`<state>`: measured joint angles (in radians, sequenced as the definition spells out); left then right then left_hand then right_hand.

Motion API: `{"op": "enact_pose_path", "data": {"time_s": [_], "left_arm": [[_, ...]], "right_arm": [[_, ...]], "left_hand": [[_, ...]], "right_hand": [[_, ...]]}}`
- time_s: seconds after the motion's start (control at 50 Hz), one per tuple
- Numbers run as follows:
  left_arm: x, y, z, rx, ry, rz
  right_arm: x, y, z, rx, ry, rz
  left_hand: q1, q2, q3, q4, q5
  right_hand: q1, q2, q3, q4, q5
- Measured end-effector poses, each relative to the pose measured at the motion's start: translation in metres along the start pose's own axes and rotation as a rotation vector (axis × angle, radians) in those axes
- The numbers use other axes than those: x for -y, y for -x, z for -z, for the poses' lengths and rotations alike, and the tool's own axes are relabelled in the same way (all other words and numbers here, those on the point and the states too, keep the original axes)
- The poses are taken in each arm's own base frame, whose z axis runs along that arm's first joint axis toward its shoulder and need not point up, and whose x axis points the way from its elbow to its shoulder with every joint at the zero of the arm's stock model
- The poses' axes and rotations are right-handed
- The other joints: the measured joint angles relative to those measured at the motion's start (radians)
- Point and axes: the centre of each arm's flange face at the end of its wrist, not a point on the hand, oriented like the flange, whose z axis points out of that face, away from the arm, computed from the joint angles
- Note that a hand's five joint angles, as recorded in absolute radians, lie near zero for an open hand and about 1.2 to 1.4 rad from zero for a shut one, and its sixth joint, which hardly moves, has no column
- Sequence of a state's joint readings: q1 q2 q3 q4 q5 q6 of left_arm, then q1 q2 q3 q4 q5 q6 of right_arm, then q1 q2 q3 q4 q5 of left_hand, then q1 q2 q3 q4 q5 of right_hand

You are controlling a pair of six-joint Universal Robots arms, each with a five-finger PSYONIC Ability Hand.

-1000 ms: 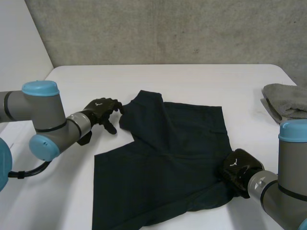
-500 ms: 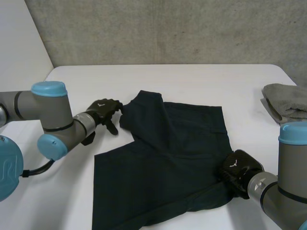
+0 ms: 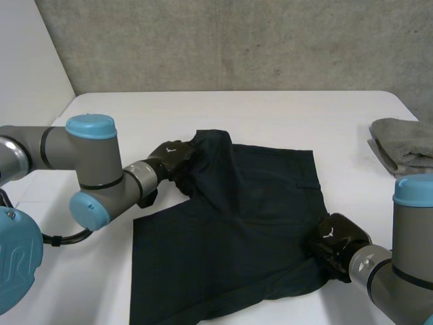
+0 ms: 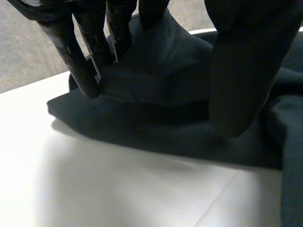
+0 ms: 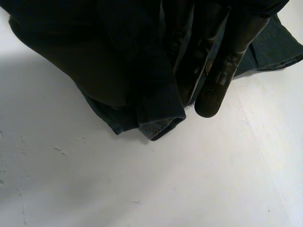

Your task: Fold the laundry.

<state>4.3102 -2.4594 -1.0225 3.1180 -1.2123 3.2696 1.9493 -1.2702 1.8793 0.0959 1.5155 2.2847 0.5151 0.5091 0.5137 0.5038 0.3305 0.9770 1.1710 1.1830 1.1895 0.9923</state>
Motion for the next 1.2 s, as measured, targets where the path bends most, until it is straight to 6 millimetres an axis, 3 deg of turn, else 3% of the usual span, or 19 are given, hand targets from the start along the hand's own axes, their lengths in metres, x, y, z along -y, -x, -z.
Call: {"op": "enact_pose_path", "data": {"time_s": [0.26,0.36,0.38,0.42,0.52,0.72,0.84,1.0,1.12,1.16,1.2], "left_arm": [[0.008,-0.017,0.0,-0.055,-0.027,-0.018],[0.01,-0.019,0.001,-0.057,-0.034,-0.023],[0.012,-0.019,0.001,-0.053,-0.04,-0.026],[0.016,-0.018,0.002,-0.044,-0.05,-0.031],[0.029,-0.011,0.006,-0.001,-0.082,-0.059],[0.063,0.011,0.034,0.186,-0.115,-0.25],[0.067,0.011,0.045,0.235,-0.084,-0.325],[0.042,0.01,0.046,0.237,0.041,-0.333],[0.026,0.016,0.045,0.286,0.122,-0.332],[0.021,0.022,0.046,0.342,0.157,-0.353],[0.02,0.025,0.047,0.369,0.17,-0.37]], "right_arm": [[-0.001,0.002,-0.001,-0.001,-0.001,0.001],[-0.002,0.002,-0.001,0.001,0.0,0.001],[-0.002,0.002,-0.001,0.001,0.001,0.001],[-0.002,0.002,-0.001,0.002,0.002,0.001],[-0.002,0.003,-0.002,0.004,0.003,0.001],[-0.002,0.004,-0.002,0.005,-0.002,0.003],[-0.001,0.004,-0.002,0.006,-0.004,0.006],[-0.002,0.006,-0.001,0.011,-0.002,0.007],[-0.003,0.007,-0.001,0.014,0.0,0.008],[-0.003,0.008,-0.001,0.016,0.001,0.009],[-0.003,0.008,-0.001,0.016,0.001,0.009]], "left_hand": [[0.163,0.155,0.151,0.162,0.156],[0.364,0.369,0.353,0.366,0.357],[0.506,0.521,0.505,0.52,0.507],[0.588,0.624,0.612,0.627,0.607],[0.609,0.682,0.665,0.697,0.642],[0.615,0.684,0.671,0.698,0.644],[0.615,0.685,0.671,0.698,0.644],[0.615,0.682,0.669,0.692,0.644],[0.498,0.514,0.51,0.518,0.543],[0.129,0.172,0.172,0.175,0.179],[0.016,0.056,0.056,0.058,0.056]], "right_hand": [[0.0,0.0,0.0,0.0,0.005],[0.0,0.0,0.0,0.0,0.005],[0.0,0.0,0.0,0.0,0.006],[0.0,0.0,0.0,0.0,0.006],[0.0,0.0,0.0,0.0,0.008],[0.0,0.0,0.0,0.0,0.008],[0.0,0.0,0.0,0.0,0.008],[0.0,0.0,0.0,0.0,0.008],[0.0,0.0,0.0,0.0,0.008],[0.0,0.0,0.0,0.0,0.008],[0.0,0.0,0.0,0.0,0.008]]}}
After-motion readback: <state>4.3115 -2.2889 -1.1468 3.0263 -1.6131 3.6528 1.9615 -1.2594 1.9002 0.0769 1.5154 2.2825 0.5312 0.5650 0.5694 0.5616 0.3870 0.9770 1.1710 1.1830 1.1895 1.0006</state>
